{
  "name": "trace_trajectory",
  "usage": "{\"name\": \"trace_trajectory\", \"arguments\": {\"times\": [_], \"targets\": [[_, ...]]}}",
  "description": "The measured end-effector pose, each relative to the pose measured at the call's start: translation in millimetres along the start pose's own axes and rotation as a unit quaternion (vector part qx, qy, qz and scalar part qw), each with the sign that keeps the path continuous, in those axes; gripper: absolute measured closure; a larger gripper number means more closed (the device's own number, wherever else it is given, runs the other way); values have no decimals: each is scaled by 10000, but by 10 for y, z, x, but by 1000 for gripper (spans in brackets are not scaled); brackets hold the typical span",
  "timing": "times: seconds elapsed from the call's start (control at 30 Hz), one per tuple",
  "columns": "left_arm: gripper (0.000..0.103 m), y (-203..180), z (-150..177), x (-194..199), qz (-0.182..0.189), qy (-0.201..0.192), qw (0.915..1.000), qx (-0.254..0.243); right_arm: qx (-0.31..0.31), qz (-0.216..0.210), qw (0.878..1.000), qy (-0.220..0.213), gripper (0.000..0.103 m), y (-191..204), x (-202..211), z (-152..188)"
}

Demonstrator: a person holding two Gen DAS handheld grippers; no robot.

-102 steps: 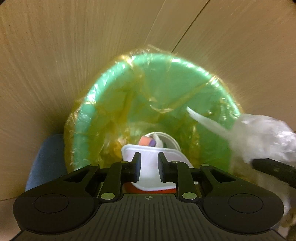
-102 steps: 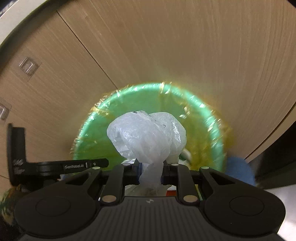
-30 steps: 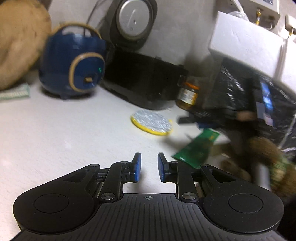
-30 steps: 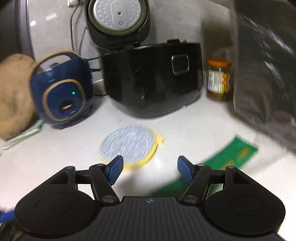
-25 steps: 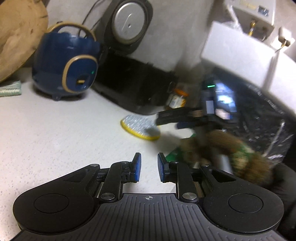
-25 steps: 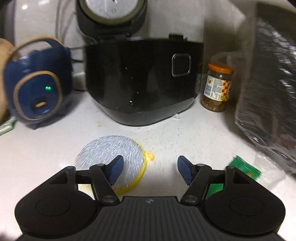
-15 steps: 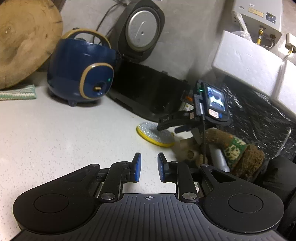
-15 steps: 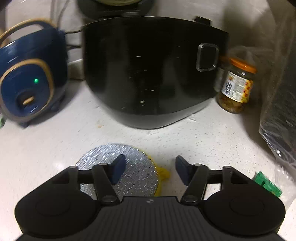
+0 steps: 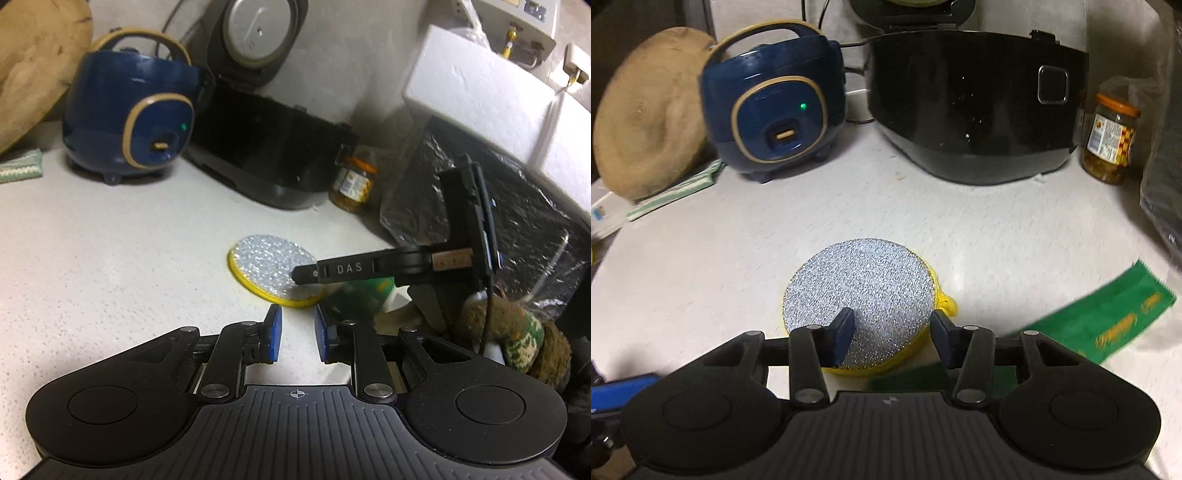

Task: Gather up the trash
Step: 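Move the left tool to the glittery sponge while the right tool approaches the green wrapper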

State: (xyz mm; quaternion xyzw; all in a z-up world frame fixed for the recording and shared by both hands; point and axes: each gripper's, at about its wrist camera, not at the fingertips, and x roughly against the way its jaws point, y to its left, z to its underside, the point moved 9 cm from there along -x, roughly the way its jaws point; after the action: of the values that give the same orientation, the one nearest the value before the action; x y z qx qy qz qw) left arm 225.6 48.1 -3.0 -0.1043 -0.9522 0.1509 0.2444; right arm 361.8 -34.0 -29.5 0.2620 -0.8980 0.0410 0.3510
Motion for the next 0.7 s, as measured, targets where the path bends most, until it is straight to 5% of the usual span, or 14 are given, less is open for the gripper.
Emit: {"name": "trace_trajectory", "arguments": {"times": [0.27, 0.7], "targets": [[81, -44, -417, -56, -269, -38, 9994, -222, 42, -46, 9997, -236, 57, -45, 159, 97], [81, 474, -519, -1050, -534, 924, 9935, -399, -301, -16, 9959, -856, 56, -305, 553, 155]]}}
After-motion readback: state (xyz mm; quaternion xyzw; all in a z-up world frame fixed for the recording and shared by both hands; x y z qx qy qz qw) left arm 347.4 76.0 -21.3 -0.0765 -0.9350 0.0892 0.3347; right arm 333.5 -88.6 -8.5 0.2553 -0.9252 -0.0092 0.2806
